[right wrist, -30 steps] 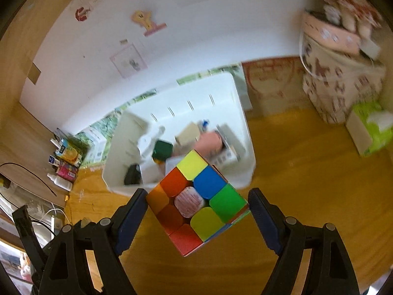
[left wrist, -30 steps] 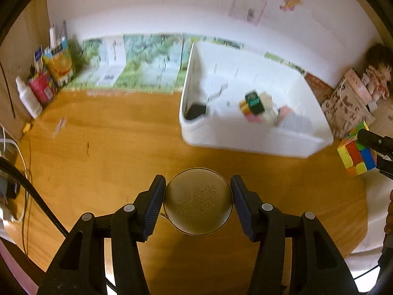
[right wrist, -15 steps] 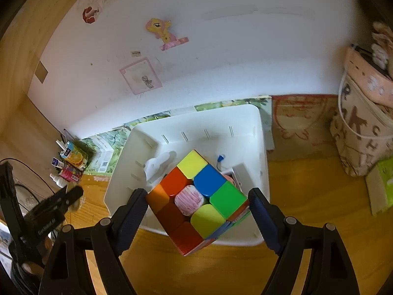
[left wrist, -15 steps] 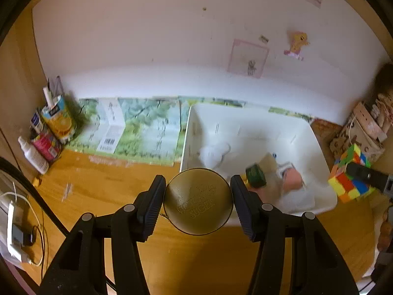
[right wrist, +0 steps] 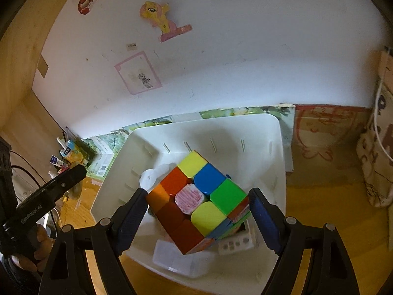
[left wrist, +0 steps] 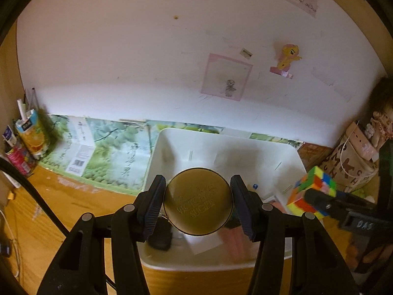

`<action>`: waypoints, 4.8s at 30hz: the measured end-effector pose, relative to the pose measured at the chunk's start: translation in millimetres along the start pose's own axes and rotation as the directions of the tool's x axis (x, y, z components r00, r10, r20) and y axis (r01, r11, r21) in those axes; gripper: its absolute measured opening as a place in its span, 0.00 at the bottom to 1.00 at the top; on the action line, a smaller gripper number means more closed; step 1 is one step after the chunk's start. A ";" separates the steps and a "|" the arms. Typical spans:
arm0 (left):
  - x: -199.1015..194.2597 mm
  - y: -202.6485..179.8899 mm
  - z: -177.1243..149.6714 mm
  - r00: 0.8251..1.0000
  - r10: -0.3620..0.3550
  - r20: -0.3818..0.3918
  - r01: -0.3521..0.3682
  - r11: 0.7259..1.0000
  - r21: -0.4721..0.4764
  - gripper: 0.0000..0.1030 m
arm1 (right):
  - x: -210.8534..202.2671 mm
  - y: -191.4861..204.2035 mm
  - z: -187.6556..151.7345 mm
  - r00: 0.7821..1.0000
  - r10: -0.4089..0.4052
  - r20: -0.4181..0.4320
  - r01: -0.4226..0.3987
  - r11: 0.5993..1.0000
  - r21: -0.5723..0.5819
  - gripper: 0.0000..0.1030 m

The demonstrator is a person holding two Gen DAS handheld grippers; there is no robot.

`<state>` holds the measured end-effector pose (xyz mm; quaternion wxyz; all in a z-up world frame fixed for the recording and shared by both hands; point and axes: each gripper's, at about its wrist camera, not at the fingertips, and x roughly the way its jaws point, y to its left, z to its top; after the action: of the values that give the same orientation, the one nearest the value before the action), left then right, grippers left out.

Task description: Organize rigid objects

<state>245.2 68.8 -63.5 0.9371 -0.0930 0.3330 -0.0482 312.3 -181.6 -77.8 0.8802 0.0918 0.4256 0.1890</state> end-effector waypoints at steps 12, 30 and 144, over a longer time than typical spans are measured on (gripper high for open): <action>21.1 -17.2 -8.6 0.997 0.064 0.040 -0.063 0.998 -0.023 0.57 | 16.3 -7.6 -3.5 0.997 0.034 0.072 -0.029 0.998 -0.058 0.81; -40.1 -17.1 1.4 0.988 0.120 0.102 -0.116 0.992 -0.047 0.86 | -35.1 8.3 -2.1 0.982 0.030 0.188 -0.018 0.998 -0.064 0.86; -187.3 -1.9 -102.3 0.995 0.072 -0.074 -0.066 0.995 0.079 0.99 | -160.0 145.4 -154.5 0.965 -0.213 -0.154 0.214 0.977 -0.011 1.00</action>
<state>35.5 80.9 -25.7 0.9275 -0.0438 0.3699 -0.0322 63.6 -114.6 -12.4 0.8595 0.0330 0.5005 0.0983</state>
